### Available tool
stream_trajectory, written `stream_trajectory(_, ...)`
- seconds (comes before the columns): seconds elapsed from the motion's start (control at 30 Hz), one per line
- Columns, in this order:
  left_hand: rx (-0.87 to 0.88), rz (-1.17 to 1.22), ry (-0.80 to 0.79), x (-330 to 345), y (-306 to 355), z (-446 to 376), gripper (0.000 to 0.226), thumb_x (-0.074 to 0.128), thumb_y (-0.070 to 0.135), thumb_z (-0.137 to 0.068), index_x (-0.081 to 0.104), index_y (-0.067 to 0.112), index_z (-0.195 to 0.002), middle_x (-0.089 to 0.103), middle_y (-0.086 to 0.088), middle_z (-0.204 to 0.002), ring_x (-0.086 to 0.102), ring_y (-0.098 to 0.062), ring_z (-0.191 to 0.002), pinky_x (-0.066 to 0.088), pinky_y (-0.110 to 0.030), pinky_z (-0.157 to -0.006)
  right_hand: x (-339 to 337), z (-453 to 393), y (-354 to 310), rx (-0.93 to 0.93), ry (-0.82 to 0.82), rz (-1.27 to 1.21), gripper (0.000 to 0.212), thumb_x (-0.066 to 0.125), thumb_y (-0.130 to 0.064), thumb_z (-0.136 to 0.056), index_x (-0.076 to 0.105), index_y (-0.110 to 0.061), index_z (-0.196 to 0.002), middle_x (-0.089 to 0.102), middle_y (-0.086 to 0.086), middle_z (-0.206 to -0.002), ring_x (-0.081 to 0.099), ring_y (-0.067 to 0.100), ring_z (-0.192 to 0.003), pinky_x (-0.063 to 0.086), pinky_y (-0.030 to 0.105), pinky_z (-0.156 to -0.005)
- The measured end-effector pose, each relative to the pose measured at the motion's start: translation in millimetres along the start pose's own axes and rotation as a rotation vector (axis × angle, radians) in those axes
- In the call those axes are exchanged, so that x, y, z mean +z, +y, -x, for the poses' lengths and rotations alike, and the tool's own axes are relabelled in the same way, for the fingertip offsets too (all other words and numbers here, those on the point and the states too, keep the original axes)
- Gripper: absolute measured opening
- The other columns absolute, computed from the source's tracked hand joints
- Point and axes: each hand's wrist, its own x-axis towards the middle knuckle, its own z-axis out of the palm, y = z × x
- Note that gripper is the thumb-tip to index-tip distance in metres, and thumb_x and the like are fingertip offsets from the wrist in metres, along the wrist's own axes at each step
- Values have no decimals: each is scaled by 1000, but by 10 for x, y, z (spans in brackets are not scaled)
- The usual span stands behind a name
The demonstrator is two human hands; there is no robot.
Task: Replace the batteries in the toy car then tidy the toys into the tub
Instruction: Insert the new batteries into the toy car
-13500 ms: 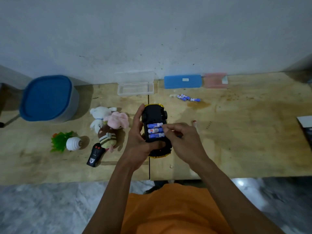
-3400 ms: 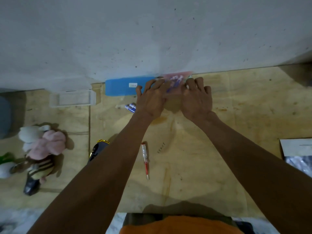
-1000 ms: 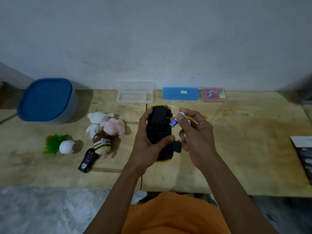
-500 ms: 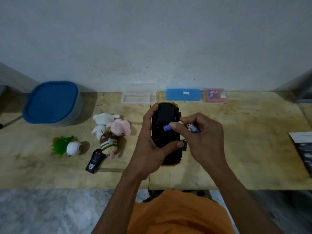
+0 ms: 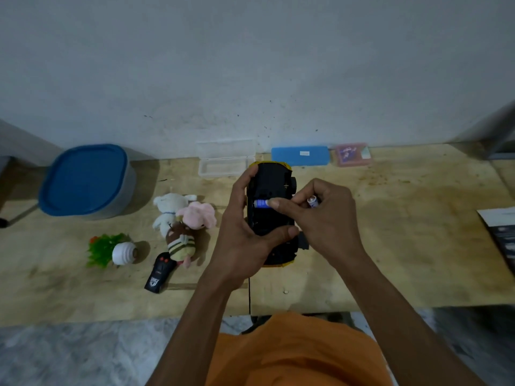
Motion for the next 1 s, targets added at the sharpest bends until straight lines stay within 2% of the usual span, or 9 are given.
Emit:
stream_trajectory(0.17, -49, 22, -20, 22, -62, -69, 101, 85, -3, -75, 32, 37, -152, 57, 15, -139, 68, -12, -115, 61, -36, -86, -80, -67, 29, 159, -67, 16, 32, 84, -41, -75, 67, -15, -73, 61, -8, -61, 56, 10, -57, 48, 31, -54)
stream_trajectory(0.27, -93, 63, 7, 11, -91, -89, 103, 87, -1, -72, 35, 43, -149, 57, 3, -141, 70, -20, -110, 62, -49, -86, -251, -122, 37, 418, -138, -213, 4, 67, -16, -93, 69, -13, -93, 63, -1, -73, 51, 12, -59, 33, 23, -42)
stream_trajectory(0.33, -116, 92, 26, -7, -124, -93, 103, 87, -3, -72, 36, 44, -148, 58, 2, -139, 71, -19, -108, 62, -48, -84, -364, -130, 48, 492, -153, -278, 16, 55, -5, -97, 67, -12, -107, 72, 7, -89, 64, 17, -66, 30, 21, -37)
stream_trajectory(0.47, -156, 117, 40, -4, -188, -72, 102, 86, -5, -72, 37, 45, -147, 59, 2, -138, 72, -17, -106, 63, -43, -82, -436, -126, 98, 513, -165, -307, 15, 57, -20, -101, 64, -14, -113, 77, -1, -103, 70, 18, -78, 28, 21, -37)
stream_trajectory(0.63, -183, 127, 40, 47, -198, -87, 100, 85, -5, -72, 39, 47, -145, 58, 3, -138, 71, -18, -108, 63, -45, -81, -359, -158, 144, 649, -92, -499, 15, 68, -17, -93, 70, -8, -104, 78, 8, -101, 54, 11, -65, 31, 17, -35)
stream_trajectory(0.77, -202, 123, 48, 54, -194, -118, 101, 86, -5, -72, 39, 46, -146, 58, 4, -137, 71, -18, -108, 63, -47, -83, -354, -195, 123, 695, -79, -566, 15, 58, -7, -98, 67, -1, -108, 76, 16, -101, 69, 13, -68, 32, 16, -34)
stream_trajectory(0.83, -211, 126, 50, 48, -193, -130, 101, 85, -5, -72, 39, 44, -146, 58, 2, -138, 72, -18, -107, 63, -46, -83, -381, -221, 101, 695, -116, -631, 18, 52, 0, -99, 63, 2, -112, 75, 19, -102, 76, 18, -80, 32, 15, -33)
stream_trajectory(0.9, -218, 138, 48, 52, -189, -144, 101, 85, -5, -72, 39, 44, -147, 57, 1, -138, 72, -18, -106, 63, -43, -80, -408, -241, 75, 683, -153, -667, 20, 52, -1, -100, 61, 1, -117, 76, 17, -104, 76, 24, -92, 33, 16, -31)
stream_trajectory(1.0, -218, 146, 34, 79, -179, -165, 99, 84, -7, -73, 39, 42, -147, 58, 1, -137, 72, -17, -106, 63, -39, -77, -423, -265, 30, 674, -169, -647, 19, 51, -11, -102, 61, -3, -116, 78, 12, -98, 77, 23, -86, 30, 16, -30)
